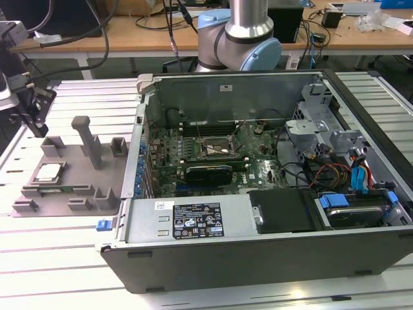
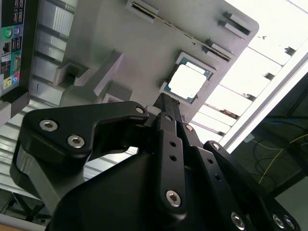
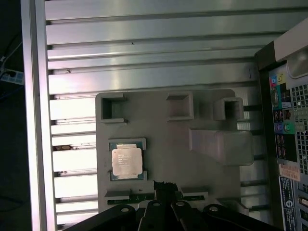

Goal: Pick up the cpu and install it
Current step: 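Pick up the cpu and move it towards the insertion slot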

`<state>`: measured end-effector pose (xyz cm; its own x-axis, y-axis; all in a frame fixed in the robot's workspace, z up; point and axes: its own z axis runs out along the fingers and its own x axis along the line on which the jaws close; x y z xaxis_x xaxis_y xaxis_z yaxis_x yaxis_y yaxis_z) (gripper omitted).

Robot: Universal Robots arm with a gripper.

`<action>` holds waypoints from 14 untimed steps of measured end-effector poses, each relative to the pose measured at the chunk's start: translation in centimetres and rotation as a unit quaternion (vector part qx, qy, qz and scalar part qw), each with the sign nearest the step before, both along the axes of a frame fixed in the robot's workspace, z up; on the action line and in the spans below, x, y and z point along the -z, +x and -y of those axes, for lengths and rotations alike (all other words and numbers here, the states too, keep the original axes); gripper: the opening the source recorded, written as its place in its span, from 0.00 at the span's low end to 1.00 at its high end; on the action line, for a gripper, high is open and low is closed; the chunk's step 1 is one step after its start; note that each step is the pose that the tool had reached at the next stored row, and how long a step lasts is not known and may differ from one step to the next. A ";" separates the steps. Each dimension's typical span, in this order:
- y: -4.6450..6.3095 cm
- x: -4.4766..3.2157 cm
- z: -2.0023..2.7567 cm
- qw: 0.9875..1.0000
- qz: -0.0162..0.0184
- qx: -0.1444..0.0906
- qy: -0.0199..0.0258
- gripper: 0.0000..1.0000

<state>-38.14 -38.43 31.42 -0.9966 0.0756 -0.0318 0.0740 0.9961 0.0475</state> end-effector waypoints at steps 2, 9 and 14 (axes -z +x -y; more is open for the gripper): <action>0.0 0.01 0.00 1.000 0.000 0.000 0.000 0.11; -0.7 1.37 -0.07 1.000 0.000 0.000 0.000 0.11; -1.6 2.47 -0.10 1.000 0.000 0.000 0.000 0.11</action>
